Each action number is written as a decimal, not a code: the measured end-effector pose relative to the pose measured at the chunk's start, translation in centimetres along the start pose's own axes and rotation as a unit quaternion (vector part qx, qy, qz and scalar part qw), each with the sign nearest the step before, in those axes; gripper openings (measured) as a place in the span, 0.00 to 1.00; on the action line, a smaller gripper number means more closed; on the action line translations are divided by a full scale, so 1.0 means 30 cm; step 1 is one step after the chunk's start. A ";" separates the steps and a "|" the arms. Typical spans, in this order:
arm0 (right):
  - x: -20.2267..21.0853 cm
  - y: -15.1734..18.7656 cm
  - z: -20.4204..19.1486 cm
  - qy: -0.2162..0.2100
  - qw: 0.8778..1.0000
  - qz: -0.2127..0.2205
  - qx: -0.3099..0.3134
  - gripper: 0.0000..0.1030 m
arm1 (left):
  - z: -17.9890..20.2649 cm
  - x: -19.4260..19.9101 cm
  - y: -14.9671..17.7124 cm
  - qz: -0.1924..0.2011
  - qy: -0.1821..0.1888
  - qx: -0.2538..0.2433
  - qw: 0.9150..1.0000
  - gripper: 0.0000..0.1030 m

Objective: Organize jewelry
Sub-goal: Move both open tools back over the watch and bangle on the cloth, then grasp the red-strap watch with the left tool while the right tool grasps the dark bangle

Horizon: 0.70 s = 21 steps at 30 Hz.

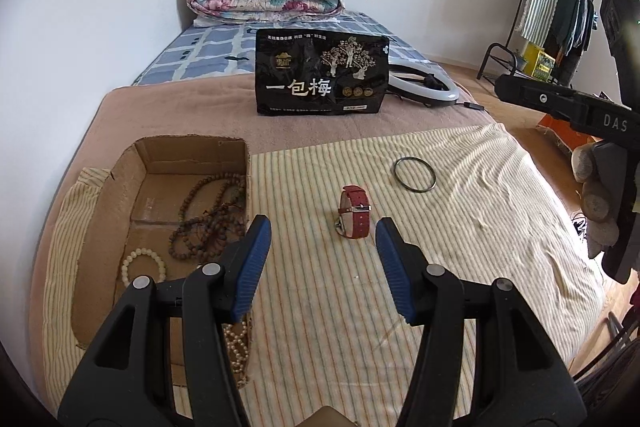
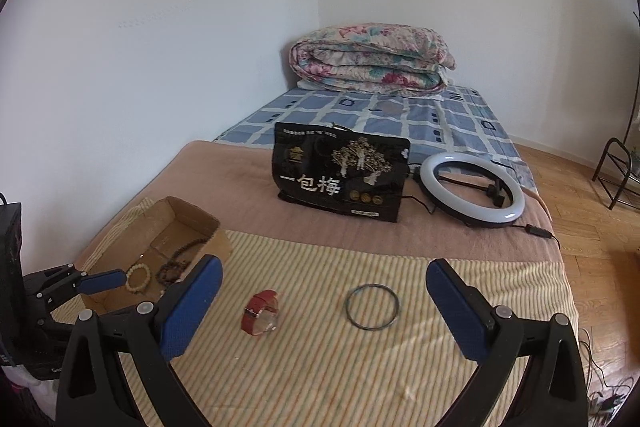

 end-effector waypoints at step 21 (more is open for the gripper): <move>-0.340 0.259 0.169 -0.006 0.996 -0.085 -0.014 1.00 | 0.127 -0.317 0.052 -0.078 0.000 0.001 0.997 0.54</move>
Point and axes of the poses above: each gripper's, at about its wrist camera, not at the fingertips, and x roughly against the way its jaws point, z to its right, y to its underside, the point moved 5 cm from there along -x, roughly the way its jaws point, and after that the axes turned 13 degrees about x, right-handed, at the moved point
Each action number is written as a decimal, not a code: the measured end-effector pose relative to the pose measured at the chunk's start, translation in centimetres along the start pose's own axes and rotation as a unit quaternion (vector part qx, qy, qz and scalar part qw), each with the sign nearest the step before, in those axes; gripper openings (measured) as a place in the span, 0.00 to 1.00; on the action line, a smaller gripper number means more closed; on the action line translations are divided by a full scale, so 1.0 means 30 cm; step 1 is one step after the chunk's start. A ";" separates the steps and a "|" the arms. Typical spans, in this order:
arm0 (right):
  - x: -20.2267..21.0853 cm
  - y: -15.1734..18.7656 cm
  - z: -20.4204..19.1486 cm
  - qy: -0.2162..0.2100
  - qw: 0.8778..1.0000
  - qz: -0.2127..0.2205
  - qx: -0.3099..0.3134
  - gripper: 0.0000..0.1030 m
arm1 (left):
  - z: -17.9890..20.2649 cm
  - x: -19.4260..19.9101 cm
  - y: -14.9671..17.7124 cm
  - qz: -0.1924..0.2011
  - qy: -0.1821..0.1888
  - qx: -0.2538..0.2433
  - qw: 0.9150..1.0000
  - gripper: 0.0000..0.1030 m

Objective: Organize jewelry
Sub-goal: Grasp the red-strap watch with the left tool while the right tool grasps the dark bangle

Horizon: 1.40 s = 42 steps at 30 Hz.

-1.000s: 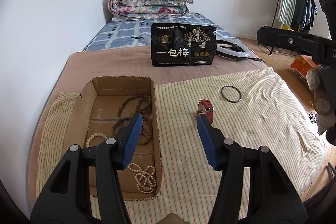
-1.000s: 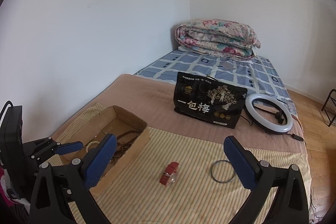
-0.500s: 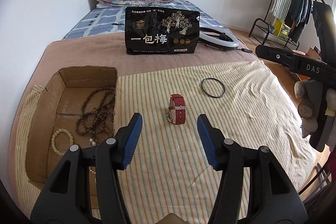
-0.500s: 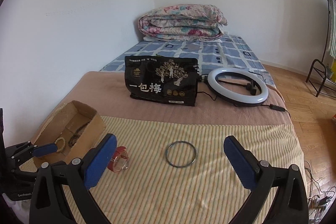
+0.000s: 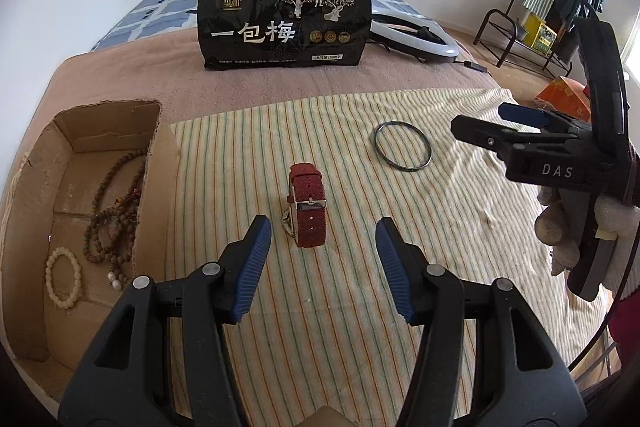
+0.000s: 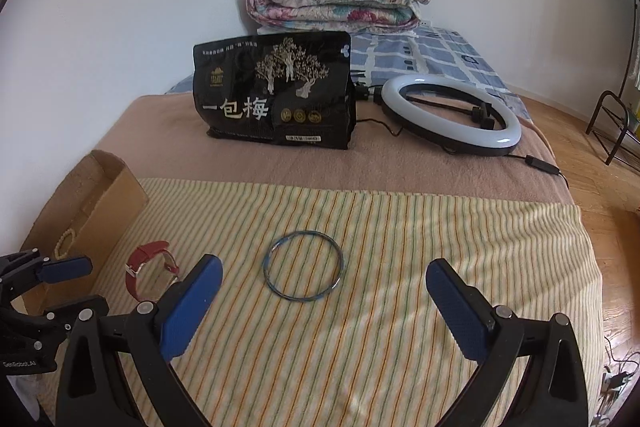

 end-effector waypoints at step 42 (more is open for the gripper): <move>-0.302 0.030 -0.085 -0.017 0.996 -0.070 0.046 0.78 | -0.025 -0.172 -0.021 -0.032 -0.026 0.011 0.999 0.18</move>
Point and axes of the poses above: each gripper's, at about its wrist camera, not at the fingertips, and x roughly against the way its jaws point, z to its right, y to its underside, the point moved 5 cm from there along -x, roughly the way its jaws point, and after that the axes turned 13 degrees about x, right-handed, at the moved point
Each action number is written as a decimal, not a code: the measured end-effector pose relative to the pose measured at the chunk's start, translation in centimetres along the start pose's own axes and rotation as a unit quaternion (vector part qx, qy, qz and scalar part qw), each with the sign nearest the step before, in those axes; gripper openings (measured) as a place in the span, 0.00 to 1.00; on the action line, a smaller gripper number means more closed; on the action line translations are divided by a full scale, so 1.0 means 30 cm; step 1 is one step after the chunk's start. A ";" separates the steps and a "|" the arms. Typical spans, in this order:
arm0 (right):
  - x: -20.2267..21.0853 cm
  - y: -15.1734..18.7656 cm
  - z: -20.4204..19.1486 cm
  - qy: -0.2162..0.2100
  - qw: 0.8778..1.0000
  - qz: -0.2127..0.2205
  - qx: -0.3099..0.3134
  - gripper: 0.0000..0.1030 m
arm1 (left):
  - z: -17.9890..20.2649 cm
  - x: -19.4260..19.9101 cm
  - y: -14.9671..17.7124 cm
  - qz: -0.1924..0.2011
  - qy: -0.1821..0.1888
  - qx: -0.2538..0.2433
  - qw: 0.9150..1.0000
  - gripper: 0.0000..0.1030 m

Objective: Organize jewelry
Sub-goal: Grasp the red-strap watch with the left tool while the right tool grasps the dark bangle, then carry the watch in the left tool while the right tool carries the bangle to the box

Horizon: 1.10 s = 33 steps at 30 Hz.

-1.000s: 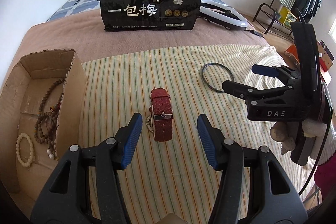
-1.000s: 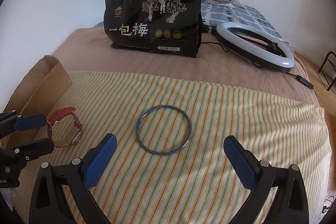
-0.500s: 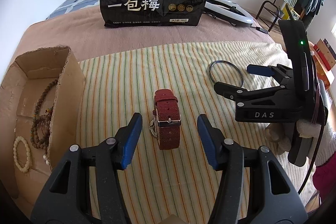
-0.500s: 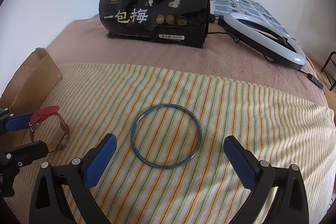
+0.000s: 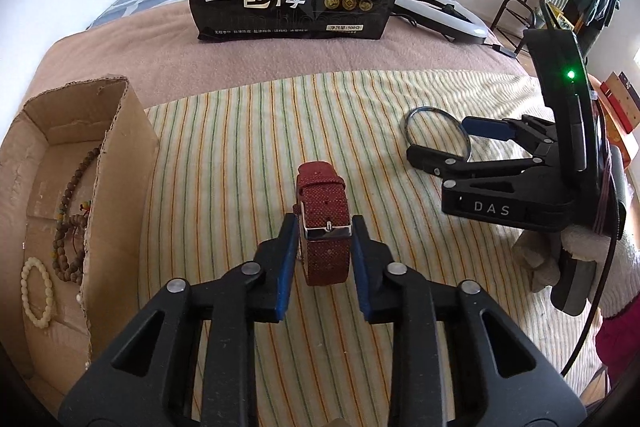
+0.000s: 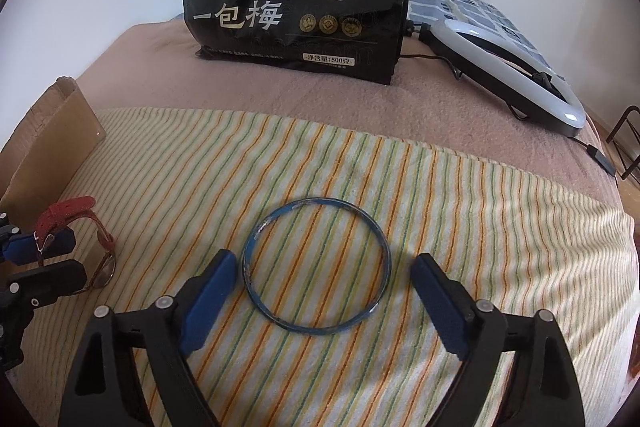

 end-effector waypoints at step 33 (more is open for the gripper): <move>0.281 -0.038 -0.087 0.007 0.999 0.047 0.007 0.72 | 0.003 0.228 -0.020 0.070 0.021 -0.005 0.997 0.15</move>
Point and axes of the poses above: each gripper's, at about its wrist camera, not at the fingertips, and x roughly against the way its jaws point, z to its right, y to its underside, the point moved 5 cm from there along -x, roughly the way its jaws point, and after that the axes turned 13 degrees about x, right-handed, at the moved point
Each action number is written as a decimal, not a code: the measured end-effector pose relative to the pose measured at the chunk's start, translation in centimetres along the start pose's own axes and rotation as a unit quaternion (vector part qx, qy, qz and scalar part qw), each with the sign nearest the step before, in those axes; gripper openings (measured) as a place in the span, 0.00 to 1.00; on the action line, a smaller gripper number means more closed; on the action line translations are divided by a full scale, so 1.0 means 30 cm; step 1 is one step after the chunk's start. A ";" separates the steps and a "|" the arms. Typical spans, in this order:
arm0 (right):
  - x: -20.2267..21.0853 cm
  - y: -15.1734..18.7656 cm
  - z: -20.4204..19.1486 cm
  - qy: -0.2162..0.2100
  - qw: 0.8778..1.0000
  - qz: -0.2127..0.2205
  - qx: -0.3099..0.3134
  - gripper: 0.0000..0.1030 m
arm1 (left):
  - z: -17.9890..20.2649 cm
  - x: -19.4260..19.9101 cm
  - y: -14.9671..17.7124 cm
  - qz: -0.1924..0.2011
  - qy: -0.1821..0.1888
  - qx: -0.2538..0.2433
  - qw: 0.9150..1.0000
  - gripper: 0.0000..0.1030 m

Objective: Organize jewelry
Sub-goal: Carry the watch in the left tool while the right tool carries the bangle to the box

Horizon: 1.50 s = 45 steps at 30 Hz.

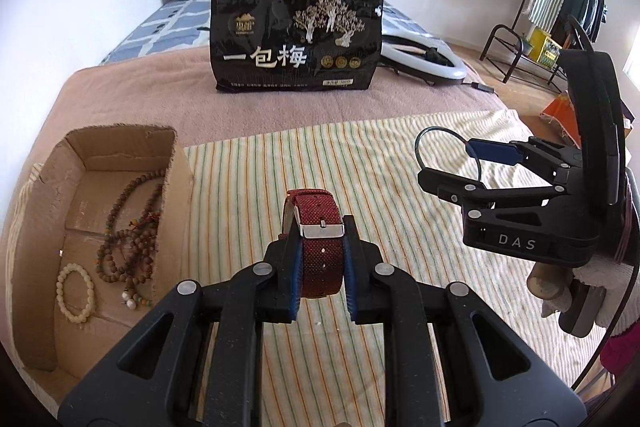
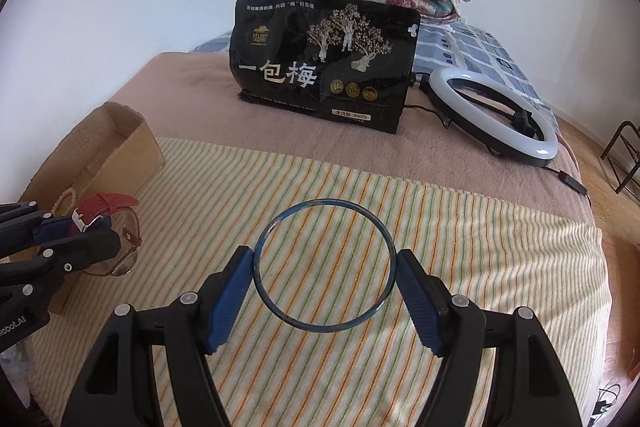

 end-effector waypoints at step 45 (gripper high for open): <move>0.182 -0.275 -0.547 -0.092 0.991 0.079 0.060 0.72 | -0.501 0.409 0.019 0.086 -0.064 0.075 0.991 0.15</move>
Point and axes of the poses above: each gripper's, at about its wrist camera, not at the fingertips, and x roughly against the way its jaws point, z to its right, y to its underside, the point moved 5 cm from there along -x, roughly the way its jaws point, and after that the axes turned 13 degrees about x, right-handed, at the moved point
